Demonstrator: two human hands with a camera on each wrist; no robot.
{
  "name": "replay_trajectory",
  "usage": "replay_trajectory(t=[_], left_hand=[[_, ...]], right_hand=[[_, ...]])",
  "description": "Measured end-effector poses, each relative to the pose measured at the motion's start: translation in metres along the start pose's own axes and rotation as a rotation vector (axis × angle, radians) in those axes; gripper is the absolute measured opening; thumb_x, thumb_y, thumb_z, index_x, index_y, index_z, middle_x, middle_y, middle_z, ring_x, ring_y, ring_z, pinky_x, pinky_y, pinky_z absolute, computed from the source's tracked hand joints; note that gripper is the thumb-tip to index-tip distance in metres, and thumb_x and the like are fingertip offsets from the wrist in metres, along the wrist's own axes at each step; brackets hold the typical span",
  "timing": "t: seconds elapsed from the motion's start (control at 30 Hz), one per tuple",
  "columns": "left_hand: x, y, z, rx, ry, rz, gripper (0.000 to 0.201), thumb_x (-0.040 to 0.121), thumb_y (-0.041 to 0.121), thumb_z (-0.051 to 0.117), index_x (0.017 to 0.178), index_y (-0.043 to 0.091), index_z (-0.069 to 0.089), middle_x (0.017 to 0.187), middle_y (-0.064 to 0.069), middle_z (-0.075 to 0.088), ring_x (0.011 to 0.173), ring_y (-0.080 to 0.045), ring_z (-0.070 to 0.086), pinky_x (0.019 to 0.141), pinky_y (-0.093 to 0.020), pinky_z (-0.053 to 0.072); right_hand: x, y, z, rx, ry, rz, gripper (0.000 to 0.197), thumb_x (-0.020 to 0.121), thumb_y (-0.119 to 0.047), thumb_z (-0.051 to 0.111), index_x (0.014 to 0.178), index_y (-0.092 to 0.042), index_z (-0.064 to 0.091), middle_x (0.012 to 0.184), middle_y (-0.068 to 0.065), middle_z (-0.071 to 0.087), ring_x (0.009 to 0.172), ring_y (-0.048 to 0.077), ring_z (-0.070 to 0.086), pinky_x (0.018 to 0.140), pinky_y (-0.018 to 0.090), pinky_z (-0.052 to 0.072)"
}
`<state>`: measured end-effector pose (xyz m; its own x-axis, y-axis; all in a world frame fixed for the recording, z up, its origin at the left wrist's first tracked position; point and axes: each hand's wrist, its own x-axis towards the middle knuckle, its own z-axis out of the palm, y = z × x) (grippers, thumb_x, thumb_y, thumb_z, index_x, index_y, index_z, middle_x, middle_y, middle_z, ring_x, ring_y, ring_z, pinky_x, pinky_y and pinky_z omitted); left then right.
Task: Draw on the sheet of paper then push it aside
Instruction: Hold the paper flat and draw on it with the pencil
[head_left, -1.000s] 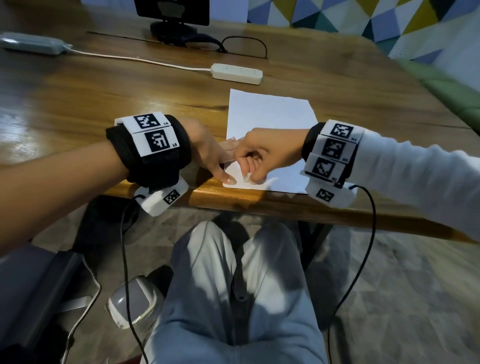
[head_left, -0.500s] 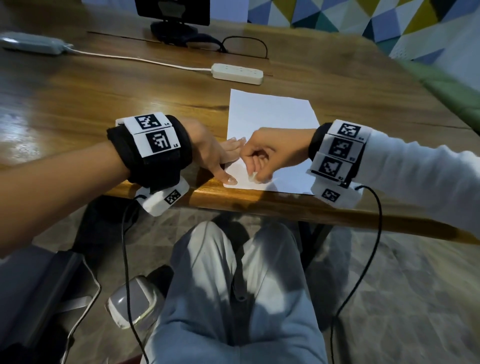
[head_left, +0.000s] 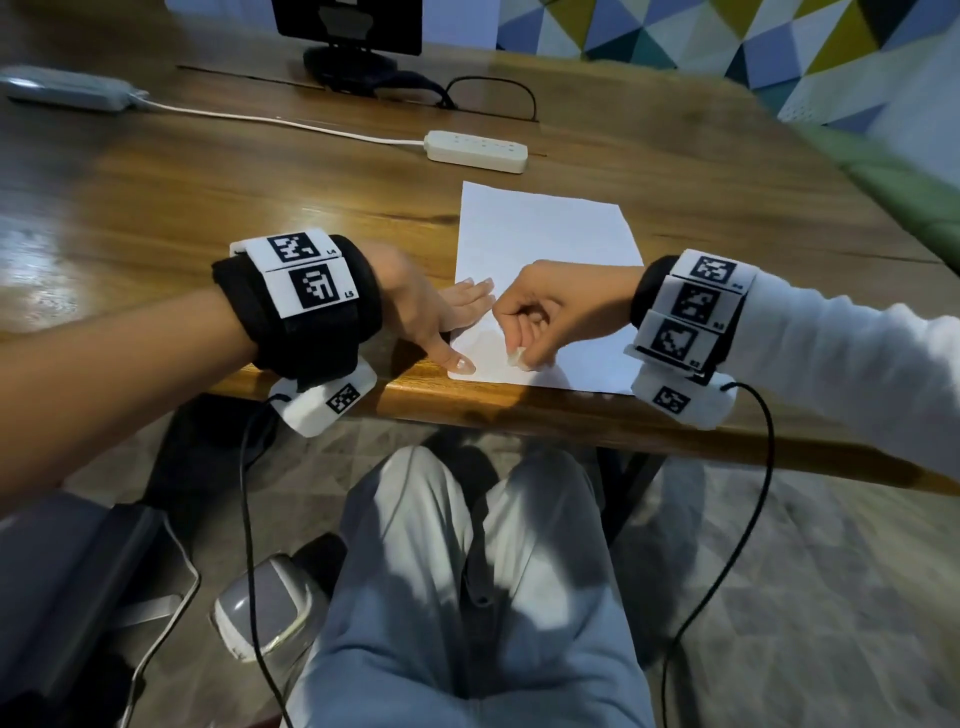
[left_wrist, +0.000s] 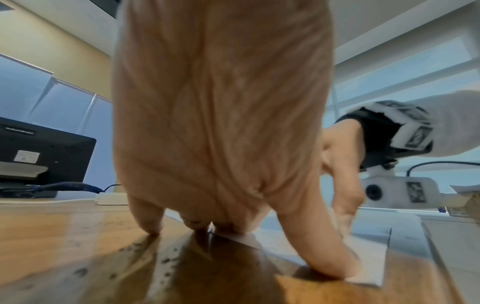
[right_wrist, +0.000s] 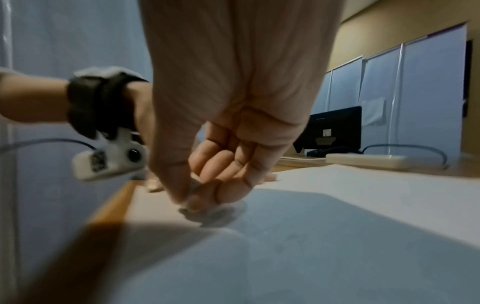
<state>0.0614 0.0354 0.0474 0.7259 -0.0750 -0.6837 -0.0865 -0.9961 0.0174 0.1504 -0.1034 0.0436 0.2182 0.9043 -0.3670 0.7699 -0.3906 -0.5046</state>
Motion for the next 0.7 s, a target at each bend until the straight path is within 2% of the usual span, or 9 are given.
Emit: replay_trajectory(t=[0.13, 0.27, 0.4, 0.5, 0.57, 0.63, 0.7], left_hand=[[0.002, 0.000, -0.001, -0.005, -0.027, -0.003, 0.090, 0.096, 0.045, 0.041, 0.145, 0.012, -0.028, 0.151, -0.005, -0.035, 0.143, -0.023, -0.023, 0.117, -0.038, -0.004], [0.001, -0.002, 0.000, -0.005, -0.008, 0.001, 0.088, 0.096, 0.045, 0.039, 0.145, 0.013, -0.027, 0.150, -0.004, -0.037, 0.143, -0.023, -0.022, 0.117, -0.038, -0.006], [0.004, -0.003, 0.000, -0.012, -0.006, 0.002, 0.089, 0.096, 0.046, 0.039, 0.145, 0.014, -0.028, 0.151, -0.006, -0.035, 0.144, -0.024, -0.020, 0.117, -0.039, -0.004], [0.007, -0.005, 0.001, -0.039, 0.005, -0.013, 0.086, 0.096, 0.046, 0.039, 0.147, 0.015, -0.022, 0.153, -0.005, -0.032, 0.145, -0.025, -0.017, 0.117, -0.039, -0.004], [0.009, -0.007, 0.001, -0.030, -0.008, -0.021, 0.085, 0.095, 0.048, 0.039, 0.149, 0.015, -0.019, 0.155, -0.005, -0.026, 0.146, -0.027, -0.010, 0.118, -0.041, 0.000], [0.013, -0.009, 0.001, -0.051, -0.019, -0.042, 0.085, 0.094, 0.050, 0.039, 0.150, 0.017, -0.017, 0.158, -0.005, -0.015, 0.146, -0.028, 0.000, 0.119, -0.044, 0.007], [0.014, -0.011, 0.001, -0.062, -0.048, -0.054, 0.083, 0.093, 0.051, 0.039, 0.150, 0.020, -0.012, 0.159, -0.007, -0.001, 0.145, -0.029, 0.009, 0.119, -0.046, 0.012]], right_hand=[[0.007, 0.001, -0.006, -0.097, 0.145, 0.009, 0.018, 0.075, -0.002, 0.071, 0.070, -0.016, 0.060, 0.064, -0.002, 0.058, 0.057, 0.004, 0.053, 0.058, 0.013, 0.041], [0.002, -0.003, 0.000, 0.025, -0.021, 0.006, 0.012, 0.078, -0.001, 0.070, 0.075, -0.009, 0.063, 0.065, -0.001, 0.062, 0.056, 0.000, 0.059, 0.058, 0.012, 0.047], [0.007, -0.002, -0.003, -0.034, 0.130, 0.002, 0.008, 0.076, -0.002, 0.072, 0.078, -0.005, 0.065, 0.064, 0.000, 0.063, 0.056, 0.004, 0.059, 0.058, 0.014, 0.045], [0.005, -0.007, 0.002, -0.031, 0.065, -0.013, 0.013, 0.077, -0.001, 0.069, 0.073, -0.011, 0.062, 0.063, -0.002, 0.061, 0.059, 0.005, 0.058, 0.057, 0.010, 0.044], [0.008, -0.008, 0.001, -0.072, 0.080, -0.014, 0.009, 0.077, -0.002, 0.069, 0.076, -0.008, 0.064, 0.063, -0.004, 0.061, 0.057, 0.000, 0.056, 0.058, 0.010, 0.043], [0.015, -0.009, 0.000, -0.127, 0.186, -0.031, 0.005, 0.075, 0.000, 0.067, 0.077, -0.004, 0.065, 0.061, -0.009, 0.057, 0.053, -0.004, 0.051, 0.057, 0.010, 0.039], [0.017, -0.012, 0.003, -0.121, 0.170, -0.030, 0.004, 0.075, 0.000, 0.067, 0.078, -0.002, 0.065, 0.059, -0.012, 0.055, 0.052, -0.005, 0.051, 0.056, 0.009, 0.041]])
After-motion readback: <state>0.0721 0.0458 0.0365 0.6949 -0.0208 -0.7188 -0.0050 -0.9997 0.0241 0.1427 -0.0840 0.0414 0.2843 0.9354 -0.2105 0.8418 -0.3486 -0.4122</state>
